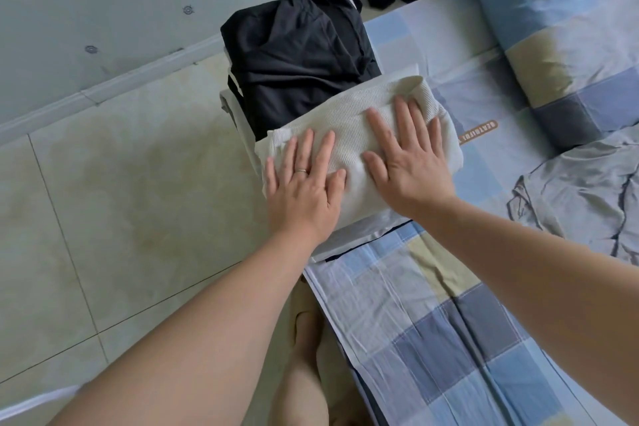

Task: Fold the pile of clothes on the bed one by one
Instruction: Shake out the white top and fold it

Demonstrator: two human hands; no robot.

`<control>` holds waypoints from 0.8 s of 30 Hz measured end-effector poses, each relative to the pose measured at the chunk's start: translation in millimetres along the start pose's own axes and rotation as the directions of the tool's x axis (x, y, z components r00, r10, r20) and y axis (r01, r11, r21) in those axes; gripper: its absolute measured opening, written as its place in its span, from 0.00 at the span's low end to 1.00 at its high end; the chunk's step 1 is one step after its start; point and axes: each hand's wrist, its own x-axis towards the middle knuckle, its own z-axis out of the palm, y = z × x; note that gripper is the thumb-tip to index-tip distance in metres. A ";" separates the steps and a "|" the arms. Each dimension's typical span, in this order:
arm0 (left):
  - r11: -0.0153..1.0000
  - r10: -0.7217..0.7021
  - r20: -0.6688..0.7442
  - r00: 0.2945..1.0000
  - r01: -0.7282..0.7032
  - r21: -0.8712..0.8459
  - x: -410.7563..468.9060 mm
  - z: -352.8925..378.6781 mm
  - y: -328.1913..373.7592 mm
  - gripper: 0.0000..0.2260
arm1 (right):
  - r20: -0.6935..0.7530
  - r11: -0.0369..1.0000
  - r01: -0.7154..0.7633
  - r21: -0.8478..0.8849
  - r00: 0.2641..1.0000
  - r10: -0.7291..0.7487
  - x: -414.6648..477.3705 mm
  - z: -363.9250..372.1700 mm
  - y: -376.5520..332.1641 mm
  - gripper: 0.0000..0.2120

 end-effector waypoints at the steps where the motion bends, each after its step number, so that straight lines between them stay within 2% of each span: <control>1: 0.999 -0.014 0.026 1.000 0.013 0.029 4.1 5.7 -0.7 0.29 | 0.019 1.000 -0.008 -0.006 1.000 0.008 3.7 4.8 1.6 0.30; 4: 0.997 -0.058 0.100 0.993 0.053 0.054 16.4 8.3 0.6 0.27 | 0.077 0.999 -0.043 -0.012 0.996 0.044 17.3 9.2 5.0 0.30; 8: 0.999 -0.045 0.189 0.981 0.044 0.009 20.9 -14.6 8.2 0.26 | 0.182 0.997 -0.066 0.027 0.982 0.060 21.4 -10.1 5.0 0.31; 14: 0.999 -0.049 0.214 0.976 0.047 0.012 -3.2 -57.8 14.2 0.28 | 0.246 0.995 0.052 -0.089 0.969 -0.029 -7.8 -72.1 -6.4 0.34; 16: 0.998 -0.068 0.243 0.968 0.063 0.027 -12.2 -70.0 16.1 0.29 | 0.269 0.995 0.061 -0.075 0.962 -0.039 -25.9 -90.4 -13.1 0.35; 20: 0.999 -0.047 0.240 0.970 0.046 0.010 -24.6 -92.5 25.2 0.30 | 0.265 1.000 0.000 -0.030 0.964 0.008 -58.1 -115.8 -23.5 0.34; 24: 0.998 0.057 0.192 0.980 -0.048 -0.049 -29.7 -119.1 55.0 0.30 | 0.232 0.993 -0.117 -0.010 0.966 0.116 -85.2 -151.1 -16.4 0.33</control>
